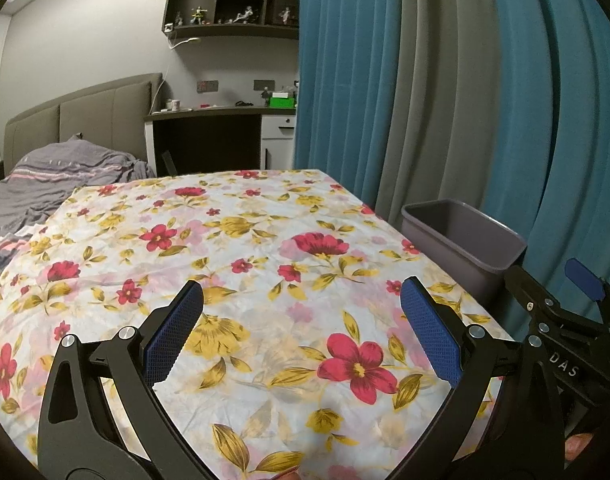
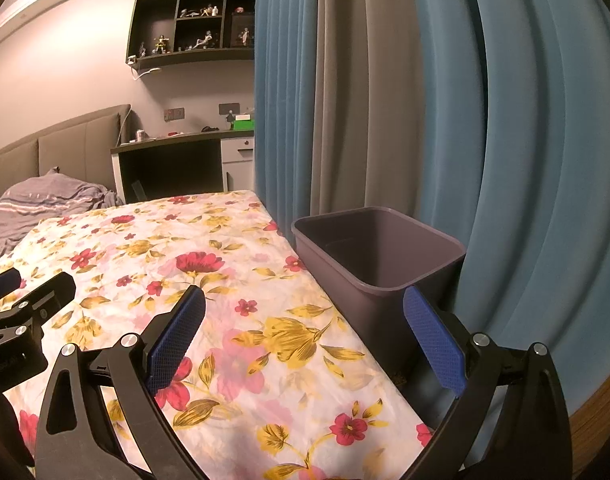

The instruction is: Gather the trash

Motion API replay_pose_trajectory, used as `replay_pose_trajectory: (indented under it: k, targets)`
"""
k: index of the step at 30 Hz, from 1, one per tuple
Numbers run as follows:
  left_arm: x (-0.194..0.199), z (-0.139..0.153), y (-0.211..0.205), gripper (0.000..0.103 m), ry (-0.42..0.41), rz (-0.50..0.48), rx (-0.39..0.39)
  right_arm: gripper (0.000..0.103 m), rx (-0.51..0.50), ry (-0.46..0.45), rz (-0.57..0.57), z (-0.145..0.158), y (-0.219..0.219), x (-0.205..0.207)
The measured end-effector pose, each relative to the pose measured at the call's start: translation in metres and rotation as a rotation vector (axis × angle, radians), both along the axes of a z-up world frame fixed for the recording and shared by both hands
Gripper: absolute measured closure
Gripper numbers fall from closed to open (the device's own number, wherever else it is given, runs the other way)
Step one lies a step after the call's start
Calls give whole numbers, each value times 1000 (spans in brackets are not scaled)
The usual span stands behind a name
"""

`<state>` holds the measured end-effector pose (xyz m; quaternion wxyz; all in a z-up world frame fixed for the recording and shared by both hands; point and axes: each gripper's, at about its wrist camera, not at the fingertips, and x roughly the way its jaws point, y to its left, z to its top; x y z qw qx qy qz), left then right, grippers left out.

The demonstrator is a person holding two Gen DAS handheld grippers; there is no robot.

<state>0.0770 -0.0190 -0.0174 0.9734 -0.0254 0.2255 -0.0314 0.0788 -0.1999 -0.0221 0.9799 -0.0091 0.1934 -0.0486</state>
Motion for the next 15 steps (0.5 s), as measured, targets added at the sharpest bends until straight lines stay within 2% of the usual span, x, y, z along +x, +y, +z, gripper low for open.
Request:
replay_pose_trajectory:
  k: [15]
  targets:
    - [4,-1,-6,6,2,-17,3,8,0,1,1,1,0,-1]
